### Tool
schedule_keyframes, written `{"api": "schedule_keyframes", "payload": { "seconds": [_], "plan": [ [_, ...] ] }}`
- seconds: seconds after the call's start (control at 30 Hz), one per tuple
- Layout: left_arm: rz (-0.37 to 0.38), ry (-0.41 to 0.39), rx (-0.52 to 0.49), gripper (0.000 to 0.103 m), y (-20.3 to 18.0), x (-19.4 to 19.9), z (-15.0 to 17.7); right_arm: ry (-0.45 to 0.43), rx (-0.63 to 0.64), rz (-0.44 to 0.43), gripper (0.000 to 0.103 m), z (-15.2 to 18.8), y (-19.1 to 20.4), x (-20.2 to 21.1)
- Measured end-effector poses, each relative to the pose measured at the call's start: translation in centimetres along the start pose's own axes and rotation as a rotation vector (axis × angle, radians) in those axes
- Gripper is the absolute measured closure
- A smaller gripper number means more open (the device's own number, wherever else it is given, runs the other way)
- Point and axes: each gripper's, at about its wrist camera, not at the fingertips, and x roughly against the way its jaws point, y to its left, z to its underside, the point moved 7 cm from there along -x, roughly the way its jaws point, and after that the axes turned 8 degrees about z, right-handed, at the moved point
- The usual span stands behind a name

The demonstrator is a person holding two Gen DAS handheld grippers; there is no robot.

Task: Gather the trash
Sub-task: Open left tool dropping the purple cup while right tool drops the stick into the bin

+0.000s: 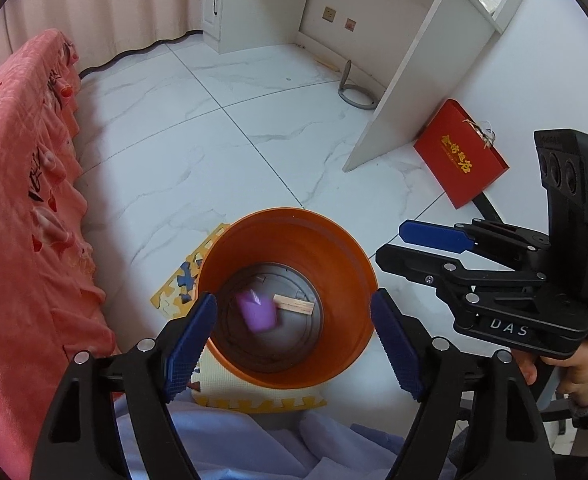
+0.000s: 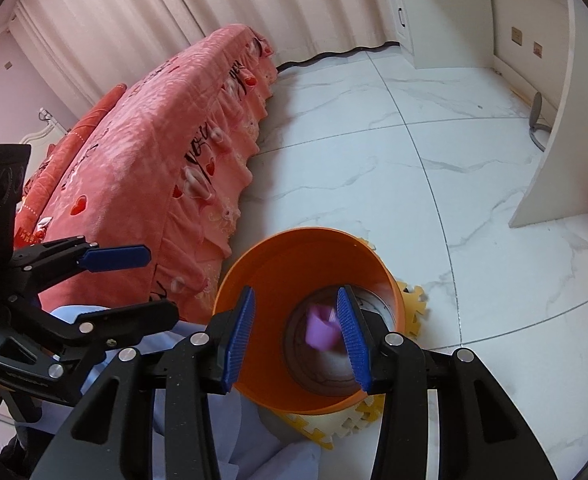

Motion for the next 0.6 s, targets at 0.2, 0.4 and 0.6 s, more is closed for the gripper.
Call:
{"api": "schedule_keyframes", "payload": {
  "seconds": [0.2,0.4,0.6],
  "plan": [
    [-0.049,-0.040,0.013,0.015,1.0,2.4,0.5,-0.021,0.029,-0.042,0.051,-0.7,2.1,1.6],
    [-0.130,-0.094,0.038,0.009,2.1,6.1,1.3,-0.055,0.111,-0.085,0.036,-1.2,6.2,3.9],
    [-0.195,-0.172,0.079,0.006,2.8,11.2,2.9,-0.091,0.169,-0.159,0.025,-1.8,10.8,6.7]
  ]
}}
